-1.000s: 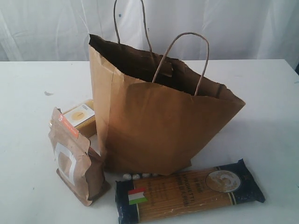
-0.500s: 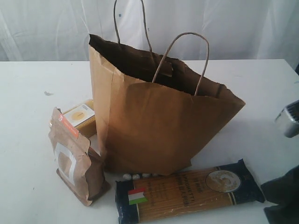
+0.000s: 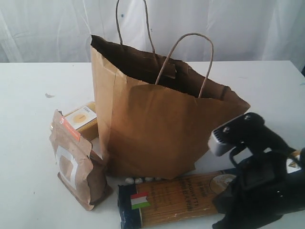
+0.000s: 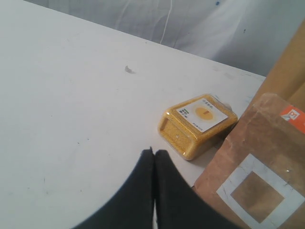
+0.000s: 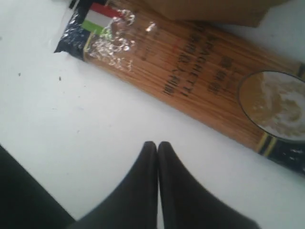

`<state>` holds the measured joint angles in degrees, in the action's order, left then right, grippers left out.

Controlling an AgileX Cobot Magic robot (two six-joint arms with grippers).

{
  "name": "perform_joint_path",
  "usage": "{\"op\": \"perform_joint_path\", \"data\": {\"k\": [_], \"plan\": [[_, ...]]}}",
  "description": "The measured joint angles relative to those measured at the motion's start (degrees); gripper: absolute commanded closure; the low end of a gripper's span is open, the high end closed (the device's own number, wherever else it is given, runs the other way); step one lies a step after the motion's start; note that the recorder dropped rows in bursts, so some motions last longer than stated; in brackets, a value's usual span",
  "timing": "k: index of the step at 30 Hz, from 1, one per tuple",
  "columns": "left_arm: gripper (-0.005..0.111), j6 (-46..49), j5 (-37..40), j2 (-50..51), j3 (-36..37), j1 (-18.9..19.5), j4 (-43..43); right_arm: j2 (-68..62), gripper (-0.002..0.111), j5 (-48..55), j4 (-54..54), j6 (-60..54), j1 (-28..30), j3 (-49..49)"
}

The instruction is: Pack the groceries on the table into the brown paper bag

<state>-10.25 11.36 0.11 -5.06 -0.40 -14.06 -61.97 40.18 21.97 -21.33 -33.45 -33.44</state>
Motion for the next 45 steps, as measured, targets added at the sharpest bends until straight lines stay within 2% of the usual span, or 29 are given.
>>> {"op": "perform_joint_path", "data": {"k": [9, 16, 28, 45], "plan": [[0.106, 0.0, 0.0, 0.0, 0.0, 0.0, 0.0, -11.2, 0.108, -5.4, 2.5, -11.9, -9.2, -2.1], [0.106, 0.0, 0.0, 0.0, 0.0, 0.0, 0.0, -18.9, 0.108, -11.8, 2.2, -16.8, -12.8, -6.3], [0.106, 0.0, 0.0, 0.0, 0.0, 0.0, 0.0, -28.5, 0.108, -18.8, -3.3, -18.4, -13.2, -12.2], [0.106, 0.0, 0.0, 0.0, 0.0, 0.0, 0.0, -32.7, 0.108, -26.1, -5.5, -18.6, -12.9, -13.7]]}}
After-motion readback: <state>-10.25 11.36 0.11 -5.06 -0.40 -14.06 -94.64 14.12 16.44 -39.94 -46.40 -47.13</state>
